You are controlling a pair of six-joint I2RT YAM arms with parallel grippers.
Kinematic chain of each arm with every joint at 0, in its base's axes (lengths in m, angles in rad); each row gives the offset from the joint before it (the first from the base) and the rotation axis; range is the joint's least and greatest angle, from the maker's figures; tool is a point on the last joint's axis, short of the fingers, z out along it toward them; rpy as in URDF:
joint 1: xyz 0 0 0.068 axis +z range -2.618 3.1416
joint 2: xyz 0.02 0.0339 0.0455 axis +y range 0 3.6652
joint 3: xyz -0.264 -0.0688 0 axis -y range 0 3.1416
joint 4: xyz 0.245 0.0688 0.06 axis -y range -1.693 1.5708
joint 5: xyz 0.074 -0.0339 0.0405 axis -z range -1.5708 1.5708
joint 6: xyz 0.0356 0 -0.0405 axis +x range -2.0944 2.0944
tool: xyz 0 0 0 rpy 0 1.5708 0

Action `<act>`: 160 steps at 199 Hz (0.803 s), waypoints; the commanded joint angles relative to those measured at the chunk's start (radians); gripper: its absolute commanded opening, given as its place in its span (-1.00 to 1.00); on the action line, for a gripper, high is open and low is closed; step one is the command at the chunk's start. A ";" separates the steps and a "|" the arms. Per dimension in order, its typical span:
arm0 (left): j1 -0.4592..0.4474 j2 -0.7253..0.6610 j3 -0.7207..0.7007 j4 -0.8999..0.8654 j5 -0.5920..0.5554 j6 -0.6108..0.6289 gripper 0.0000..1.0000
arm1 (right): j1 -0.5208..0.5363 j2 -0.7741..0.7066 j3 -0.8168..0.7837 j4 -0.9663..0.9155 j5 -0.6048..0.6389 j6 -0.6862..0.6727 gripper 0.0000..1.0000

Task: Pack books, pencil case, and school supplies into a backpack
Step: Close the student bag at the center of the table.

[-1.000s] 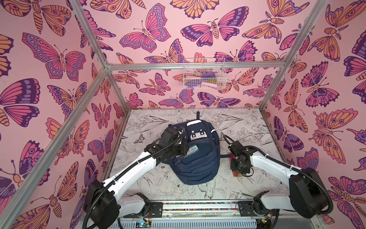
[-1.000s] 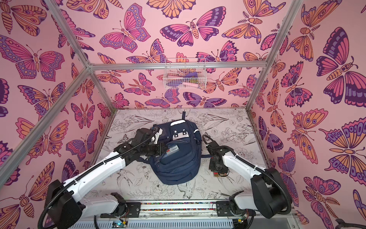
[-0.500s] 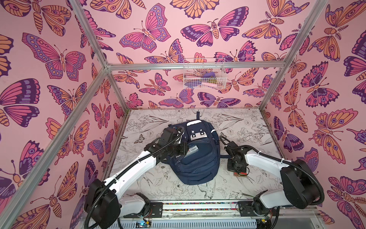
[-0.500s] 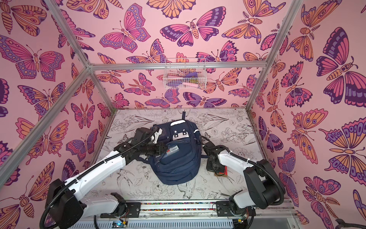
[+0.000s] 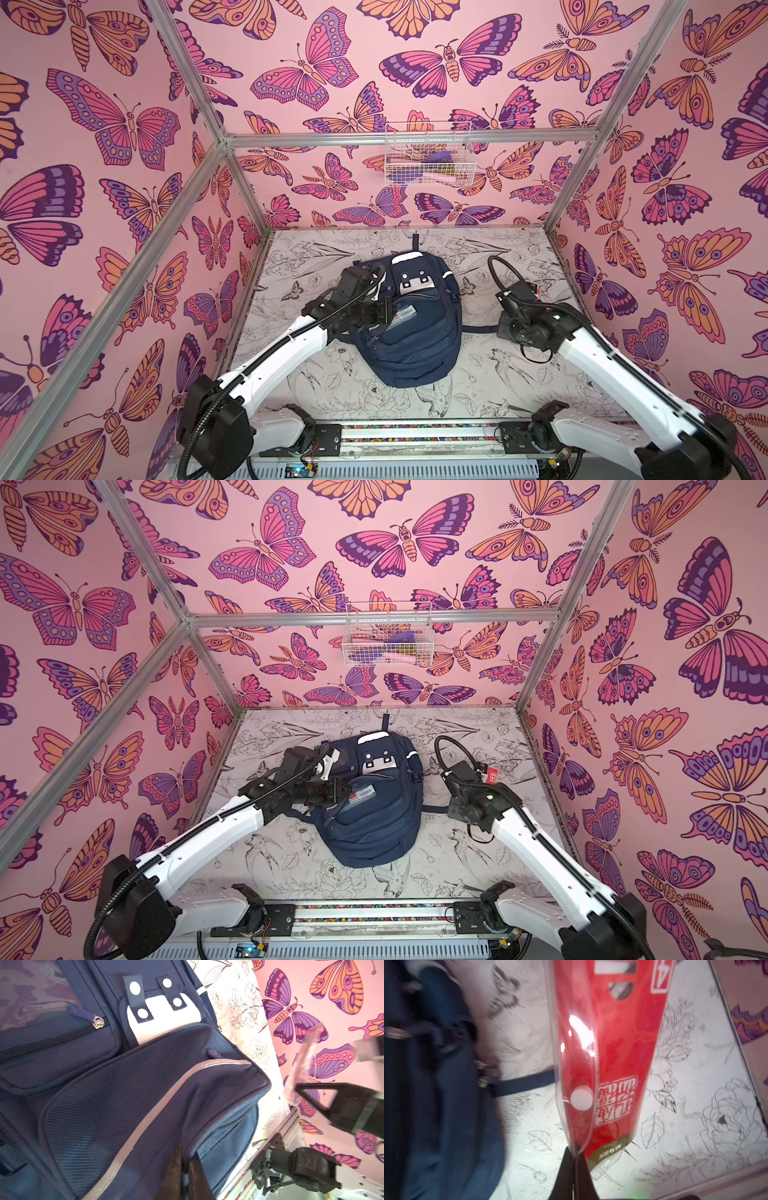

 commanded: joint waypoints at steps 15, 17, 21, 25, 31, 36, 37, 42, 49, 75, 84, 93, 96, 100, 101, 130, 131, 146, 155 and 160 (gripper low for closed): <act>0.018 -0.075 0.024 0.070 0.104 -0.132 0.13 | 0.205 -0.070 0.131 0.056 -0.040 -0.147 -0.99; 0.019 -0.082 0.024 0.078 0.110 -0.141 0.17 | 0.223 -0.064 0.139 0.061 -0.041 -0.153 -0.99; 0.019 -0.096 0.025 0.093 0.119 -0.155 0.22 | 0.260 -0.048 0.154 0.068 -0.038 -0.172 -0.99; 0.021 -0.112 0.025 0.108 0.126 -0.167 0.28 | 0.297 -0.029 0.169 0.070 -0.027 -0.187 -1.00; 0.020 -0.137 0.025 0.135 0.134 -0.186 0.37 | 0.351 0.005 0.198 0.068 -0.001 -0.208 -1.00; 0.022 -0.157 0.024 0.156 0.138 -0.197 0.43 | 0.389 0.034 0.218 0.062 0.029 -0.227 -1.00; 0.021 -0.161 0.024 0.159 0.138 -0.199 0.44 | 0.400 0.041 0.220 0.062 0.035 -0.231 -1.00; 0.021 -0.181 0.023 0.178 0.141 -0.211 0.52 | 0.440 0.076 0.240 0.056 0.062 -0.251 -1.00; 0.022 -0.208 0.020 0.205 0.142 -0.220 0.60 | 0.489 0.120 0.262 0.056 0.093 -0.280 -1.00; 0.044 -0.275 -0.007 0.260 0.159 -0.269 0.84 | 0.584 0.233 0.297 0.124 0.089 -0.368 -1.00; 0.055 -0.281 -0.026 0.284 0.184 -0.294 0.89 | 0.606 0.251 0.296 0.159 0.078 -0.397 -1.00; 0.068 -0.280 -0.050 0.318 0.218 -0.326 0.95 | 0.624 0.267 0.291 0.193 0.063 -0.427 -1.00; 0.073 -0.278 -0.058 0.332 0.230 -0.336 0.97 | 0.628 0.270 0.290 0.202 0.056 -0.436 -1.00; 0.077 -0.275 -0.069 0.346 0.245 -0.351 0.97 | 0.634 0.275 0.291 0.212 0.052 -0.443 -1.00; 0.079 -0.274 -0.071 0.351 0.248 -0.354 0.97 | 0.635 0.276 0.291 0.214 0.051 -0.446 -1.00; 0.094 -0.238 -0.121 0.410 0.308 -0.412 0.85 | 0.657 0.304 0.302 0.241 0.022 -0.482 -1.00; 0.094 -0.236 -0.122 0.411 0.308 -0.413 0.84 | 0.658 0.305 0.302 0.241 0.022 -0.483 -1.00; 0.097 -0.212 -0.124 0.418 0.324 -0.424 0.72 | 0.661 0.311 0.300 0.246 0.010 -0.489 -1.00; 0.099 -0.202 -0.124 0.431 0.335 -0.432 0.63 | 0.664 0.312 0.300 0.246 -0.002 -0.492 -1.00; 0.099 -0.195 -0.125 0.442 0.340 -0.435 0.57 | 0.667 0.314 0.300 0.249 -0.008 -0.495 -1.00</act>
